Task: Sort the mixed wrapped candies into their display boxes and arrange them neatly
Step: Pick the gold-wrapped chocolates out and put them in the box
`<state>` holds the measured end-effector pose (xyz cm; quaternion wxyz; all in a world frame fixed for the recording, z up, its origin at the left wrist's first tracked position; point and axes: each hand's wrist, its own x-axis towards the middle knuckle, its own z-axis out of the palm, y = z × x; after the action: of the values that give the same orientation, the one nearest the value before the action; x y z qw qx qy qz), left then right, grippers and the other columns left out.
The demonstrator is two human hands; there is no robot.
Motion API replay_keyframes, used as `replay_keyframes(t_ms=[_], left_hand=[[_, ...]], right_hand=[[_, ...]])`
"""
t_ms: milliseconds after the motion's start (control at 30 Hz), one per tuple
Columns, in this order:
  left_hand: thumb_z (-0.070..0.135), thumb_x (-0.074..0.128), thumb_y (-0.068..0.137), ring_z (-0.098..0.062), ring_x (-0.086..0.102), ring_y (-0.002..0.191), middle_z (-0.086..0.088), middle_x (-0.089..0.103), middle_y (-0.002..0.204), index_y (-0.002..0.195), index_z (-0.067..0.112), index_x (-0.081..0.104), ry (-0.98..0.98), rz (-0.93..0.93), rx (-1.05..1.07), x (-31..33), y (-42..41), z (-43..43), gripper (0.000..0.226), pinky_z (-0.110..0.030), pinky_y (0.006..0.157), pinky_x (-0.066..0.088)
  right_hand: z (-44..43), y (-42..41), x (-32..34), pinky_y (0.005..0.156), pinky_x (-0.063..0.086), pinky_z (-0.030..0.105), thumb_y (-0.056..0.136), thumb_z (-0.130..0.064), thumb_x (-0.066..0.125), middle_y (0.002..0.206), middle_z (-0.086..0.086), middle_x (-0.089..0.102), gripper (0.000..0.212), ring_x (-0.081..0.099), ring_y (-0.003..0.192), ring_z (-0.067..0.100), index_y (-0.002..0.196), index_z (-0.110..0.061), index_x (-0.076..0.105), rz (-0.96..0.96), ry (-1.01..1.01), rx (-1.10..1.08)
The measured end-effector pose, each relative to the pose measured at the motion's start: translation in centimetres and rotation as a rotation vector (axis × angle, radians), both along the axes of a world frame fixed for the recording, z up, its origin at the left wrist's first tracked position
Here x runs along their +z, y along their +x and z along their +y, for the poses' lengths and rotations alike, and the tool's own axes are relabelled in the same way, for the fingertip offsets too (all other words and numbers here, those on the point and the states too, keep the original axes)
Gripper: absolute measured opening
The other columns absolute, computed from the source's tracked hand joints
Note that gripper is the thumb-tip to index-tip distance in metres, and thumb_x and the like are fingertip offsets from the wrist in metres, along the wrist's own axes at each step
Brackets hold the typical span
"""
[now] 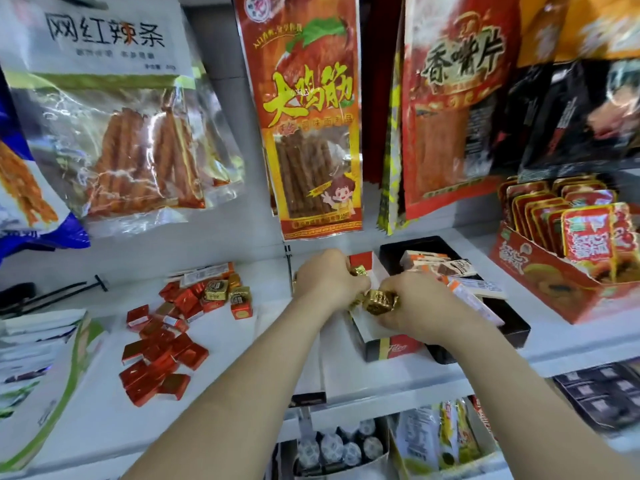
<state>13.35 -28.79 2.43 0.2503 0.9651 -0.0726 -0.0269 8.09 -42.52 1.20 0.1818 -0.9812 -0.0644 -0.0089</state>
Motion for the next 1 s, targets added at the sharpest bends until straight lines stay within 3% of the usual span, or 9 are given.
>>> replay_keyframes(t_ms=[100, 233, 333, 467, 533, 667, 767, 900, 1000], left_hand=[[0.034, 0.066, 0.077, -0.023, 0.055, 0.064, -0.002, 0.056, 0.065, 0.066, 0.013, 0.054, 0.16, -0.087, -0.042, 0.4, 0.3, -0.8, 0.027, -0.028, 0.048, 0.039], [0.032, 0.066, 0.082, -0.023, 0.051, 0.062, -0.005, 0.053, 0.066, 0.058, 0.015, 0.041, 0.268, -0.111, -0.081, 0.7, 0.7, -2.4, 0.038, -0.026, 0.044, 0.028], [0.025, 0.066, 0.085, -0.026, 0.055, 0.071, -0.007, 0.06, 0.08, 0.062, 0.013, 0.042, 0.34, -0.1, -0.112, 0.2, 1.1, -3.1, 0.035, -0.029, 0.051, 0.04], [0.017, 0.064, 0.087, -0.028, 0.055, 0.076, -0.007, 0.05, 0.077, 0.066, 0.015, 0.043, 0.361, -0.128, -0.15, -0.2, 1.0, -3.1, 0.03, -0.031, 0.061, 0.043], [0.018, 0.063, 0.087, -0.029, 0.058, 0.076, -0.007, 0.054, 0.075, 0.064, 0.016, 0.047, 0.31, -0.137, -0.144, -0.4, 0.9, -3.1, 0.028, -0.031, 0.061, 0.042], [0.03, 0.052, 0.096, -0.028, 0.057, 0.072, -0.007, 0.059, 0.075, 0.074, 0.017, 0.06, 0.14, -0.131, -0.142, -0.8, 0.7, -3.1, 0.028, -0.03, 0.06, 0.039], [0.023, 0.045, 0.097, -0.027, 0.063, 0.077, -0.003, 0.062, 0.074, 0.071, 0.017, 0.061, 0.016, -0.162, -0.151, -0.9, 0.3, -2.3, 0.031, -0.032, 0.06, 0.043], [0.016, 0.046, 0.096, -0.016, 0.063, 0.097, 0.005, 0.07, 0.105, 0.101, 0.022, 0.073, -0.014, -0.163, -0.133, 0.2, -1.2, 2.0, 0.028, -0.031, 0.085, 0.052], [0.012, 0.05, 0.094, -0.015, 0.062, 0.103, 0.006, 0.069, 0.113, 0.102, 0.025, 0.074, -0.013, -0.107, -0.058, 0.2, -2.2, 6.8, 0.028, -0.033, 0.092, 0.051]], right_hand=[[0.3, -0.1, -0.1, 0.061, 0.038, 0.027, 0.079, -0.025, 0.066, 0.073, -0.005, 0.053, 0.008, 0.052, 0.077, 0.02, 0.08, -0.017, 0.065, 0.01, -0.089, 0.01], [0.4, -0.2, -0.4, 0.071, 0.044, 0.026, 0.078, -0.024, 0.072, 0.098, -0.004, 0.065, 0.015, 0.059, 0.091, 0.018, 0.093, -0.025, 0.072, 0.04, -0.069, 0.012], [0.1, 0.0, -0.5, 0.071, 0.042, 0.024, 0.075, -0.027, 0.076, 0.099, -0.006, 0.065, 0.02, 0.054, 0.084, 0.012, 0.095, -0.026, 0.072, 0.073, 0.012, 0.014], [-0.9, 0.0, -0.2, 0.064, 0.041, 0.021, 0.076, -0.026, 0.076, 0.085, -0.008, 0.061, 0.015, 0.054, 0.075, 0.009, 0.089, -0.023, 0.07, 0.074, 0.167, -0.01], [-1.3, 0.1, -0.1, 0.065, 0.044, 0.021, 0.08, -0.016, 0.07, 0.08, -0.008, 0.066, 0.004, 0.059, 0.075, 0.012, 0.081, -0.02, 0.07, 0.007, 0.255, -0.06], [-1.5, 0.2, 0.0, 0.062, 0.042, 0.017, 0.086, -0.01, 0.062, 0.071, -0.014, 0.064, 0.014, 0.06, 0.074, 0.011, 0.076, -0.017, 0.07, -0.038, 0.312, -0.105], [-1.4, 0.3, 0.0, 0.06, 0.04, 0.013, 0.088, -0.012, 0.06, 0.074, -0.009, 0.064, 0.016, 0.059, 0.075, 0.011, 0.079, -0.021, 0.069, -0.036, 0.306, -0.112], [-0.8, 0.4, 0.5, 0.063, 0.045, 0.019, 0.087, -0.01, 0.06, 0.075, -0.009, 0.064, 0.016, 0.06, 0.076, 0.01, 0.08, -0.021, 0.069, -0.062, 0.36, -0.145], [0.9, 0.3, 1.1, 0.068, 0.049, 0.025, 0.087, -0.01, 0.061, 0.077, -0.007, 0.065, 0.015, 0.061, 0.077, 0.011, 0.082, -0.022, 0.07, -0.085, 0.376, -0.115]])
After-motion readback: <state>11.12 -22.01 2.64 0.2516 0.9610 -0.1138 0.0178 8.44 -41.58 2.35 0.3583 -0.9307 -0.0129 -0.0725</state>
